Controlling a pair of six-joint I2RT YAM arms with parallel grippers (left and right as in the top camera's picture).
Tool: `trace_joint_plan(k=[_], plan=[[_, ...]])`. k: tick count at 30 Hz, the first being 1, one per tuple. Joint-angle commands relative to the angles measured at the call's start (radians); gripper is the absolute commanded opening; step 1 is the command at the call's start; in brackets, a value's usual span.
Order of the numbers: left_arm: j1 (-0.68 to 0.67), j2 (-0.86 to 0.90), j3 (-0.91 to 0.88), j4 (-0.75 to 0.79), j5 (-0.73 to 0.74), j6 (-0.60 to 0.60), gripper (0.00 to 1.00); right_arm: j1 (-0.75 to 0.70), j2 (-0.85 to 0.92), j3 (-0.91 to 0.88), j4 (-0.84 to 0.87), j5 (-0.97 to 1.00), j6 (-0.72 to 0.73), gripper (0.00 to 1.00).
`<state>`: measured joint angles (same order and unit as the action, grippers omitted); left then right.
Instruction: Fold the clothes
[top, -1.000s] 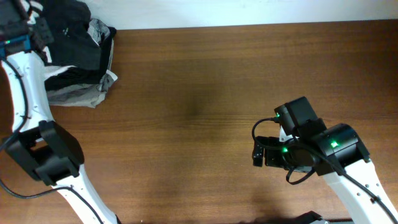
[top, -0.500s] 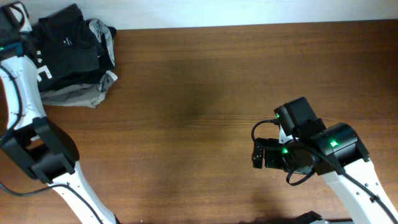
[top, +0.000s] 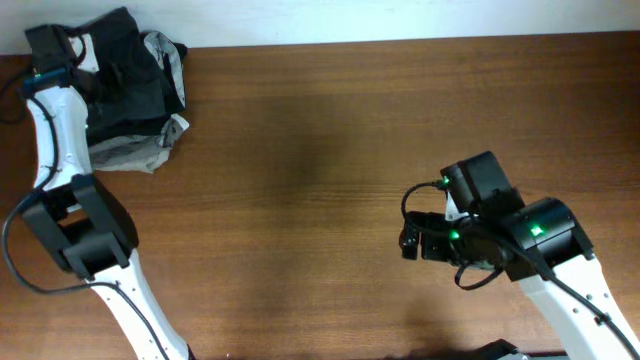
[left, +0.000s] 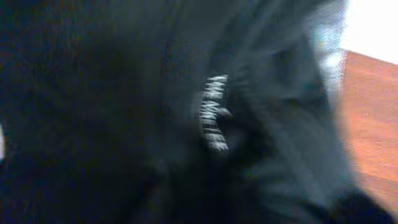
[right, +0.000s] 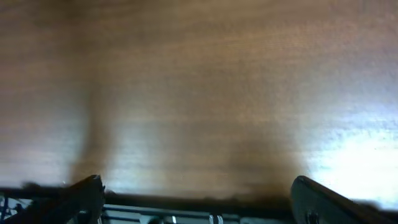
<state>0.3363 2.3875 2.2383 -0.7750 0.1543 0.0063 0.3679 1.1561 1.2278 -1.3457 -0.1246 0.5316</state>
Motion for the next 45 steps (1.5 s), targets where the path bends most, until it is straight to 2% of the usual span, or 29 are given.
trace_joint_plan(k=[1,4,7,13,15,18,20,23,26,37,45], plan=[[-0.043,-0.286,0.036,-0.020,0.023,0.005,0.97,-0.004,0.000,0.056,0.025,0.037,0.008,0.99],[-0.067,-0.489,0.036,-0.060,0.024,0.005,0.99,-0.003,-0.013,0.183,-0.016,0.132,0.002,0.99],[-0.077,-0.678,0.036,-0.191,0.026,0.005,0.99,-0.003,-0.061,0.307,-0.056,0.172,-0.030,0.99],[-0.085,-0.913,0.022,-0.688,0.138,0.008,0.99,-0.002,-0.306,0.256,-0.143,0.253,-0.029,0.99],[-0.114,-1.021,-0.065,-0.718,0.138,0.024,0.99,-0.002,-0.451,0.167,-0.132,0.254,-0.027,0.99],[-0.158,-1.262,-0.330,-0.613,0.147,0.004,0.99,-0.002,-0.687,-0.003,-0.044,0.261,-0.013,0.99],[-0.166,-1.526,-0.632,-0.432,0.146,-0.030,0.99,-0.002,-0.831,-0.113,0.055,0.272,0.002,0.99],[-0.166,-1.872,-0.999,-0.182,0.146,-0.045,0.99,-0.002,-0.948,-0.214,0.189,0.314,0.001,0.99],[-0.166,-2.049,-1.164,-0.107,0.146,-0.044,0.99,-0.002,-0.953,-0.262,0.257,0.355,0.001,0.99],[-0.166,-2.078,-1.213,-0.166,0.146,-0.044,0.99,-0.002,-0.953,-0.287,0.280,0.428,0.001,0.99],[-0.166,-2.078,-1.213,-0.357,0.146,-0.044,0.99,-0.002,-0.953,-0.287,0.274,0.428,0.001,0.98]])
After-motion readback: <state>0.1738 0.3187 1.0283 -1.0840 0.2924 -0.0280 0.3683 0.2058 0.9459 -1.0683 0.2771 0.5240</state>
